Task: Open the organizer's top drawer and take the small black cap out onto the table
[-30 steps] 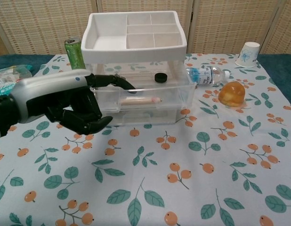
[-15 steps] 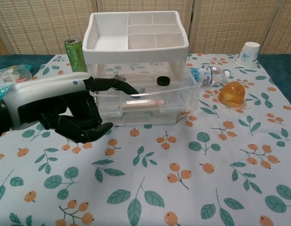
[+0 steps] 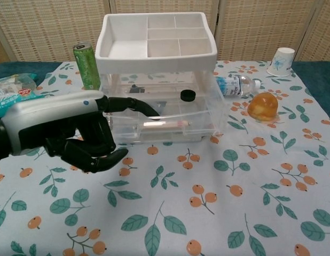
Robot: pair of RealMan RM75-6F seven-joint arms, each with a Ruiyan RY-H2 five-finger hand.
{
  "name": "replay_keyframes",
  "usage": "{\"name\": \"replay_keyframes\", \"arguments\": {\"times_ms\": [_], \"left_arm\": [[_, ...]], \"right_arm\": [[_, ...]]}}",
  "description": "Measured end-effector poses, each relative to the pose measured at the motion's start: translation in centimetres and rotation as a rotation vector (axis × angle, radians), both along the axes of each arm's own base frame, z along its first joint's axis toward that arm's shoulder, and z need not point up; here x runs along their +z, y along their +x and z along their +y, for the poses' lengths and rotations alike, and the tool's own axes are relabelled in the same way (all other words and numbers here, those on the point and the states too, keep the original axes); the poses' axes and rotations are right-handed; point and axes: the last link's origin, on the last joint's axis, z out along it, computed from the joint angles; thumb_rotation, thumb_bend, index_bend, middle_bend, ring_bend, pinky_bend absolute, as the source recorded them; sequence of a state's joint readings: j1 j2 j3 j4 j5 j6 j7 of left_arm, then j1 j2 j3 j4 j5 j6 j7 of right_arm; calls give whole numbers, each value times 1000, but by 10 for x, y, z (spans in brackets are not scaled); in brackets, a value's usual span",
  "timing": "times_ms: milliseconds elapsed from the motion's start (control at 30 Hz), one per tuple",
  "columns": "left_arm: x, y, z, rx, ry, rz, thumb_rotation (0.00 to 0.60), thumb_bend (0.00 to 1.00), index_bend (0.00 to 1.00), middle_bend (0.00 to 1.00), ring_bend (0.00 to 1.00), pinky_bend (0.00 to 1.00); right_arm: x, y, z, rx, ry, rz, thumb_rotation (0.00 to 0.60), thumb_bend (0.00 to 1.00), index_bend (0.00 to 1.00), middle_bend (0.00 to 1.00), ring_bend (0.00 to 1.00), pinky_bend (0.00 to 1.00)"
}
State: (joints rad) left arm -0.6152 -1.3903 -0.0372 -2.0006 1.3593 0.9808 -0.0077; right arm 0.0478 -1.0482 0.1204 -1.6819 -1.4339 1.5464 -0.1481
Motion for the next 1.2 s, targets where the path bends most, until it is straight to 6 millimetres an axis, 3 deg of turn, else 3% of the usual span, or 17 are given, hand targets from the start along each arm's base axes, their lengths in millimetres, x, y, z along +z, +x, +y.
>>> {"name": "replay_keyframes", "arguments": {"times_ms": [267,467,567,933,1200], "left_arm": [[0,0,-2,-4,-3,-5,600,501,176,1000,1000,1000],[1,-1,-2,0,11,-13,600,501,23,1000,1000,1000],[3,-2,-2,4,20,-19,600,501,0,1000,1000,1000],[21,-15,-5,24,76,-16,600,501,3,998,1000,1000],[58,-16,20,-14,211,-5,600,517,162,999,1000,1000]], "right_arm": [[0,0,0,-1,-2,0,600,258,162,207,163,227],[1,1,0,1,-3,0,600,258,162,206,163,227],[1,1,0,3,-1,0,600,259,162,207,163,227],[3,2,-1,12,0,2,600,261,162,206,163,227],[16,10,-9,49,-23,21,600,261,162,207,163,226]]}}
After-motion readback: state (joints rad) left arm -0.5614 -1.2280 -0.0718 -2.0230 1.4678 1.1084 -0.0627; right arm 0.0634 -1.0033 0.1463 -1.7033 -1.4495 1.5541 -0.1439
